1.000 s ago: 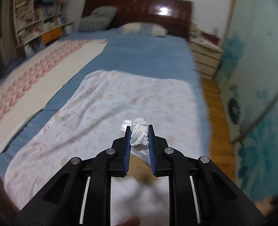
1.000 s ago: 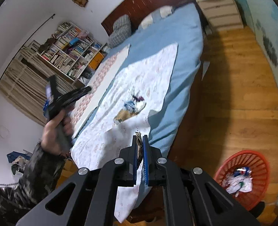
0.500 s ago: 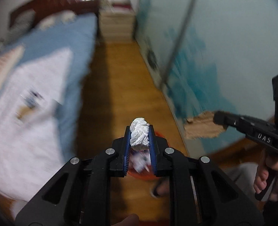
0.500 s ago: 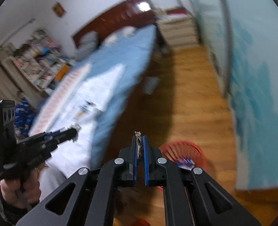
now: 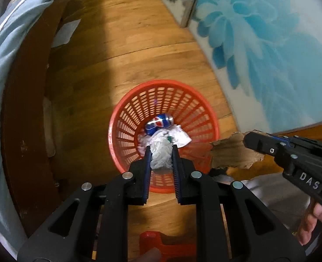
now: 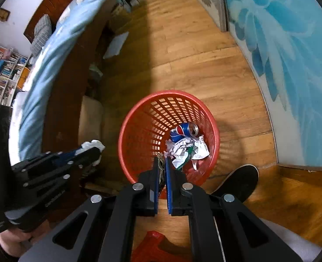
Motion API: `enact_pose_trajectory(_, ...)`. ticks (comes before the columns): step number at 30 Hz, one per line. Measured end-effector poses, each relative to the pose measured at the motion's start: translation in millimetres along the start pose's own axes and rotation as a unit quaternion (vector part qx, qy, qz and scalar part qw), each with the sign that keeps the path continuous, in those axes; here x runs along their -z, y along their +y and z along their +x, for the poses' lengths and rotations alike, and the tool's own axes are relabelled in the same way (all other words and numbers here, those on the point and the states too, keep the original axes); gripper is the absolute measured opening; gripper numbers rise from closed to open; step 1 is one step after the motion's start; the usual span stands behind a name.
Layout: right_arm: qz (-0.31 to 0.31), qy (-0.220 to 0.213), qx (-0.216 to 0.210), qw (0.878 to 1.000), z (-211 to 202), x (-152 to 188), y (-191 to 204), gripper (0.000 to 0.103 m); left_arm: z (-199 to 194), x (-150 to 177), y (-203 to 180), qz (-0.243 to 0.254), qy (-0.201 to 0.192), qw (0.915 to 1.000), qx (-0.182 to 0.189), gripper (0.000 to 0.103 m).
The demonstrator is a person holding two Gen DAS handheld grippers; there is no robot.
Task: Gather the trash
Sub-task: 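Carry the tissue and scrap over the red wastebasket and open both tools, then move back to the bed and grasp the clear plastic bag with the right tool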
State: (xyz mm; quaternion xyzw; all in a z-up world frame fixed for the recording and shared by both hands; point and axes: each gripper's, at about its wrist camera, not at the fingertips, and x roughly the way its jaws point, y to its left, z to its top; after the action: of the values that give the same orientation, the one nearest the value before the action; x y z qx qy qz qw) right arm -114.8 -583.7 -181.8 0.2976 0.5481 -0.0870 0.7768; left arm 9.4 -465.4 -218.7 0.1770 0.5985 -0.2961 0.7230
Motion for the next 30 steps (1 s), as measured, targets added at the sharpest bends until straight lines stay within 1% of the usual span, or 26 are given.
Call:
enact_pose_trajectory(1,0.000,0.001,0.002,1.000,9,-1,2,0.007,2,-2,3,-0.010,0.004,0.9999,0.005,0.018)
enact_pose_trajectory(3,0.002,0.005,0.006,1.000,20,-3,3,0.007,4,-3,6,-0.016,0.005,0.9999,0.001,0.018)
enact_pose_trajectory(8,0.009,0.000,0.008,1.000,32,-11,4,0.008,4,-4,7,-0.021,0.003,0.9998,0.003,0.018)
enact_pose_trajectory(10,0.012,-0.008,0.011,1.000,30,-14,4,0.010,2,-4,7,-0.022,0.001,0.9997,0.004,0.022)
enact_pose_trajectory(11,0.015,-0.010,0.010,1.000,30,-16,3,0.013,0,-4,10,-0.024,-0.002,0.9997,0.008,0.029)
enact_pose_trajectory(12,0.019,-0.011,0.009,1.000,29,-18,1,0.033,-2,-4,13,-0.027,-0.004,0.9996,0.006,0.046)
enact_pose_trajectory(13,0.024,-0.016,0.005,1.000,27,-20,-1,0.049,-4,-5,17,-0.031,-0.005,0.9995,0.001,0.054)
enact_pose_trajectory(14,0.030,-0.028,0.004,0.999,19,-21,-4,0.077,-8,-5,21,-0.038,-0.007,0.9993,-0.003,0.064)
enact_pose_trajectory(15,0.035,-0.036,0.002,0.999,14,-21,-5,0.083,-15,-5,27,-0.045,-0.013,0.9989,-0.004,0.069)
enact_pose_trajectory(17,0.048,-0.050,-0.002,0.998,3,-24,-9,0.083,-28,-5,34,-0.050,-0.022,0.9985,-0.009,0.078)
enact_pose_trajectory(18,0.054,-0.053,-0.004,0.997,-3,-26,-9,0.083,-36,-5,38,-0.055,-0.026,0.9981,-0.007,0.078)
enact_pose_trajectory(19,0.062,-0.060,-0.015,0.996,-11,-27,-10,0.084,-48,-3,45,-0.065,-0.034,0.9973,0.000,0.078)
enact_pose_trajectory(20,0.068,-0.068,-0.026,0.995,-18,-28,-11,0.088,-57,-2,50,-0.072,-0.040,0.9966,0.004,0.078)
enact_pose_trajectory(21,0.074,-0.077,-0.036,0.994,-27,-27,-10,0.090,-69,0,55,-0.075,-0.047,0.9960,0.004,0.082)
enact_pose_trajectory(24,0.082,-0.094,-0.058,0.990,-54,-25,0,0.090,-114,9,74,-0.085,-0.080,0.9932,-0.006,0.085)
enact_pose_trajectory(26,0.067,-0.108,-0.065,0.990,-75,-25,18,0.091,-146,17,90,-0.090,-0.105,0.9903,-0.016,0.085)
enact_pose_trajectory(28,0.040,-0.117,-0.064,0.990,-92,-26,37,0.092,-177,27,111,-0.099,-0.133,0.9856,-0.032,0.087)
enact_pose_trajectory(30,-0.001,-0.122,-0.069,0.990,-107,-28,67,0.093,-203,40,132,-0.106,-0.156,0.9807,-0.051,0.087)
